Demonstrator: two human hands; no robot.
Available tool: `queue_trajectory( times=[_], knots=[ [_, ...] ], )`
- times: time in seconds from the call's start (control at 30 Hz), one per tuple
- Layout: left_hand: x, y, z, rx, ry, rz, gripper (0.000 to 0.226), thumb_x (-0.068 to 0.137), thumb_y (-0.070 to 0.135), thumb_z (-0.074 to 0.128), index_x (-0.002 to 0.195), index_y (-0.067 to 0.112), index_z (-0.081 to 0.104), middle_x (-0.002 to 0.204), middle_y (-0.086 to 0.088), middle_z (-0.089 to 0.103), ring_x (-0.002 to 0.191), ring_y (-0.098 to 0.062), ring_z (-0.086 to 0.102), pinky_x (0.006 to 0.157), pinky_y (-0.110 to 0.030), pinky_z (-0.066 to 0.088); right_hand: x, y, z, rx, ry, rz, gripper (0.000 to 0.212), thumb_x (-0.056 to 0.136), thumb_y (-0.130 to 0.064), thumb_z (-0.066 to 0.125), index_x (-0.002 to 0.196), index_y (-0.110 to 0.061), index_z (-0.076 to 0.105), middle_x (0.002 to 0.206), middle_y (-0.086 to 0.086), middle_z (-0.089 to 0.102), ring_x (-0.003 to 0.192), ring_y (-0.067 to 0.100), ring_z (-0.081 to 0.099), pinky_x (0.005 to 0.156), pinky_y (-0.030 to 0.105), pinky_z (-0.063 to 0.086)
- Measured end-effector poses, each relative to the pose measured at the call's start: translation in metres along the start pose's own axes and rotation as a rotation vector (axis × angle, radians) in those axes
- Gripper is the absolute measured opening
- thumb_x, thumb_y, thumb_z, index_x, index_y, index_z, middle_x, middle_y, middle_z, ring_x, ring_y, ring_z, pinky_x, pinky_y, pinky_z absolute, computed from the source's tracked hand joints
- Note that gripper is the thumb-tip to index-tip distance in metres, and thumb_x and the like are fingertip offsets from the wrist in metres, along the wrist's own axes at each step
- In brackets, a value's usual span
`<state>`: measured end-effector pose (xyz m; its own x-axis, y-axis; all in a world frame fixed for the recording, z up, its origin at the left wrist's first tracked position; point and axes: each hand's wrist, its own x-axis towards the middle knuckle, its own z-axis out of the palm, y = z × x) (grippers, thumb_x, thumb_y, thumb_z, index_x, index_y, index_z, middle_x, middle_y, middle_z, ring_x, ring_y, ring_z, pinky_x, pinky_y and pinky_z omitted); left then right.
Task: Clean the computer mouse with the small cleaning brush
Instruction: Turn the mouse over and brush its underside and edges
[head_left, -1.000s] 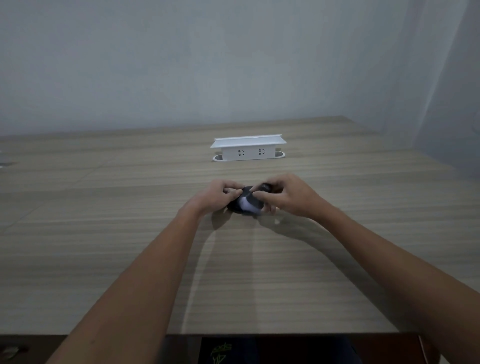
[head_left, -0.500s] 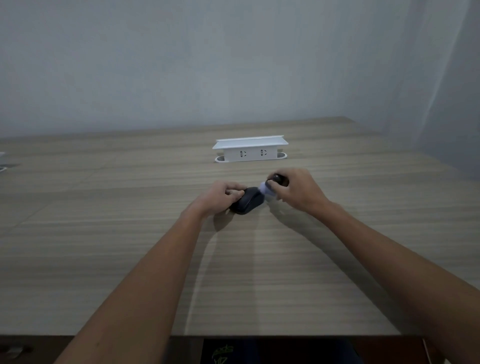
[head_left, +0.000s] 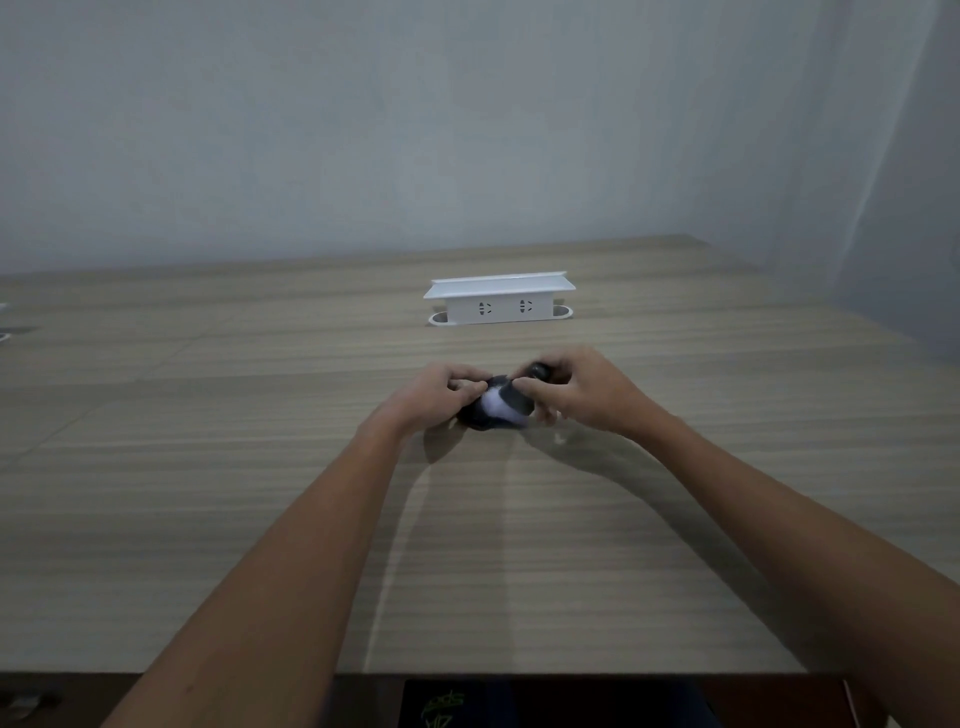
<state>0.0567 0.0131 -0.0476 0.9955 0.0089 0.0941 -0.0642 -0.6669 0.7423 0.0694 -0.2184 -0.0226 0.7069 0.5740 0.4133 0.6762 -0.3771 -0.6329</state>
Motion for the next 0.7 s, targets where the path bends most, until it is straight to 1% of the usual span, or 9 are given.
queue_trajectory(
  times=[0.1, 0.17, 0.23, 0.3, 0.33, 0.4, 0.5, 0.57, 0.7],
  knots=[
    [-0.002, 0.003, 0.000, -0.015, -0.016, 0.000, 0.021, 0.101, 0.021, 0.054, 0.113, 0.029, 0.069, 0.085, -0.007, 0.054, 0.074, -0.015, 0.051, 0.063, -0.018, 0.043, 0.008, 0.014, -0.001, -0.204, 0.175, 0.055, 0.014, 0.088, -0.019, 0.067, 0.089, -0.011, 0.079, 0.063, -0.005, 0.068, 0.061, 0.016, 0.067, 0.066, 0.034, 0.057],
    [-0.004, 0.004, -0.001, -0.024, -0.022, -0.002, 0.023, 0.101, 0.022, 0.054, 0.112, 0.037, 0.066, 0.087, -0.007, 0.056, 0.078, -0.017, 0.053, 0.068, -0.022, 0.045, 0.010, 0.016, -0.003, -0.200, 0.226, 0.086, 0.015, 0.088, -0.017, 0.066, 0.089, -0.009, 0.078, 0.065, -0.006, 0.067, 0.063, 0.019, 0.070, 0.068, 0.038, 0.060],
    [-0.005, 0.005, -0.002, -0.011, -0.029, -0.002, 0.026, 0.101, 0.024, 0.054, 0.120, 0.034, 0.068, 0.088, -0.008, 0.060, 0.079, -0.018, 0.056, 0.074, -0.027, 0.048, 0.011, 0.016, -0.006, -0.109, 0.254, 0.135, 0.014, 0.090, -0.014, 0.064, 0.090, -0.008, 0.077, 0.064, -0.001, 0.071, 0.056, 0.015, 0.070, 0.061, 0.029, 0.060],
    [-0.007, 0.008, -0.002, 0.015, -0.032, -0.004, 0.028, 0.099, 0.031, 0.057, 0.125, 0.032, 0.067, 0.088, -0.007, 0.061, 0.078, -0.017, 0.057, 0.080, -0.033, 0.050, 0.012, 0.017, -0.006, -0.042, 0.277, 0.193, 0.014, 0.089, -0.012, 0.063, 0.088, -0.006, 0.076, 0.061, 0.003, 0.072, 0.047, 0.009, 0.066, 0.051, 0.016, 0.054],
    [-0.009, 0.012, -0.004, 0.040, -0.034, -0.006, 0.030, 0.097, 0.036, 0.059, 0.126, 0.033, 0.066, 0.088, -0.004, 0.062, 0.078, -0.016, 0.057, 0.082, -0.033, 0.050, 0.013, 0.017, -0.005, -0.028, 0.277, 0.211, 0.014, 0.089, -0.012, 0.063, 0.088, -0.005, 0.075, 0.061, 0.005, 0.072, 0.045, 0.007, 0.065, 0.049, 0.013, 0.051],
    [-0.012, 0.018, -0.006, 0.089, -0.070, -0.014, 0.038, 0.090, 0.048, 0.066, 0.126, 0.037, 0.063, 0.090, 0.005, 0.062, 0.081, -0.011, 0.059, 0.080, -0.028, 0.048, 0.017, 0.021, -0.003, -0.033, 0.244, 0.226, 0.016, 0.091, -0.013, 0.062, 0.089, -0.002, 0.074, 0.065, 0.008, 0.074, 0.043, 0.004, 0.064, 0.047, 0.011, 0.048],
    [-0.011, 0.020, -0.007, 0.163, -0.134, 0.011, 0.074, 0.069, 0.062, 0.078, 0.135, 0.034, 0.060, 0.101, 0.009, 0.068, 0.090, -0.010, 0.064, 0.087, -0.031, 0.052, 0.025, 0.023, -0.002, -0.013, 0.178, 0.236, 0.016, 0.095, -0.016, 0.063, 0.096, -0.005, 0.074, 0.070, 0.009, 0.076, 0.048, 0.009, 0.067, 0.046, 0.012, 0.046],
    [-0.009, 0.018, -0.006, 0.198, -0.128, 0.033, 0.080, 0.064, 0.059, 0.083, 0.136, 0.035, 0.058, 0.105, 0.007, 0.071, 0.090, -0.010, 0.065, 0.085, -0.029, 0.053, 0.028, 0.022, -0.004, -0.003, 0.143, 0.252, 0.015, 0.096, -0.017, 0.063, 0.097, -0.007, 0.074, 0.072, 0.009, 0.077, 0.052, 0.013, 0.069, 0.046, 0.010, 0.045],
    [-0.010, 0.020, -0.004, 0.176, -0.131, 0.051, 0.078, 0.067, 0.046, 0.087, 0.138, 0.031, 0.057, 0.111, 0.002, 0.070, 0.095, -0.013, 0.066, 0.091, -0.031, 0.053, 0.031, 0.019, -0.011, -0.002, 0.150, 0.258, 0.016, 0.093, -0.014, 0.062, 0.092, -0.003, 0.074, 0.071, 0.013, 0.076, 0.046, 0.008, 0.063, 0.047, 0.013, 0.046]
  ],
)
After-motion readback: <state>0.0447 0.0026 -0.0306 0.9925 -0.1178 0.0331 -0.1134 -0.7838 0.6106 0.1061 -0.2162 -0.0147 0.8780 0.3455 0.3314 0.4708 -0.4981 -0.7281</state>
